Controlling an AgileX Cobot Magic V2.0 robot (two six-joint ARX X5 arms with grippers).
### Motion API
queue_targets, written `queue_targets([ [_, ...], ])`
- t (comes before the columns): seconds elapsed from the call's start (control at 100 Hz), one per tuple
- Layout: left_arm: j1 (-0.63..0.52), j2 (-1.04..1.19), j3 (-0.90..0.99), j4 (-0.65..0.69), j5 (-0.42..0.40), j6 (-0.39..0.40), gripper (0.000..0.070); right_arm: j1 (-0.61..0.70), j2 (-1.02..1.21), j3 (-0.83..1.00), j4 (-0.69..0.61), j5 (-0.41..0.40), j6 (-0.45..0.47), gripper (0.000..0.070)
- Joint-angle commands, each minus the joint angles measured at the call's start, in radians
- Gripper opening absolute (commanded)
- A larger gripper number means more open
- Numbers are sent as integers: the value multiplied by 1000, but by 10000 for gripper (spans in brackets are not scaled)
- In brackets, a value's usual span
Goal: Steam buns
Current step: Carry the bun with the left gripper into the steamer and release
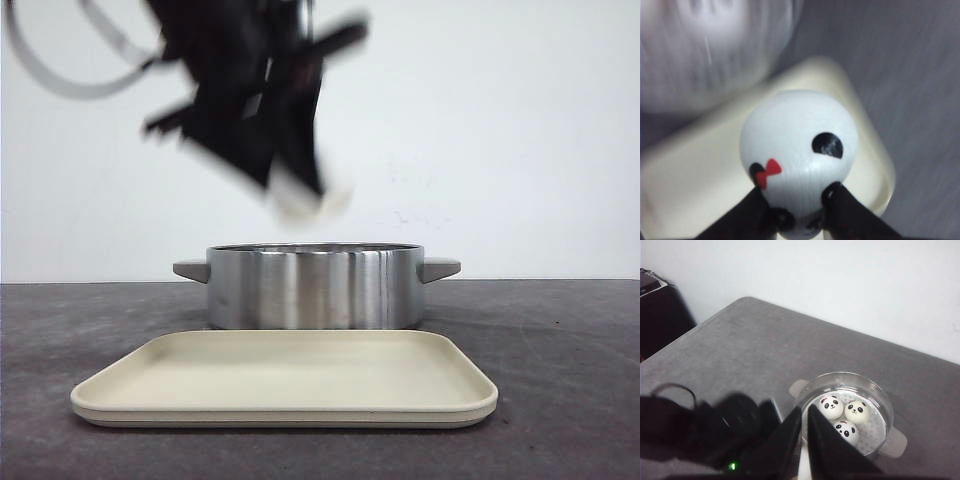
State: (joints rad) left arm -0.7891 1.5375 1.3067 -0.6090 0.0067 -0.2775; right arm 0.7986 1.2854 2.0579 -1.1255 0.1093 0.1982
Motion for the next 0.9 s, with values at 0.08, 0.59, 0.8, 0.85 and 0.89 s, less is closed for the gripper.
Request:
queue_targets([
  [0.08, 23, 26, 91, 31, -38, 70, 10, 12, 7, 18, 15, 3, -1, 13],
  [0.59, 219, 160, 111, 137, -91, 101, 10, 12, 8, 18, 8, 3, -27, 14],
  [0.8, 237, 264, 114, 186, 12, 97, 10, 12, 8, 18, 2, 23, -31, 13],
  [0.85, 237, 283, 118, 192, 21, 90, 10, 12, 8, 18, 2, 36, -31, 13],
  [0.89, 237, 305, 127, 192, 21, 83, 10, 12, 8, 18, 2, 49, -30, 13],
])
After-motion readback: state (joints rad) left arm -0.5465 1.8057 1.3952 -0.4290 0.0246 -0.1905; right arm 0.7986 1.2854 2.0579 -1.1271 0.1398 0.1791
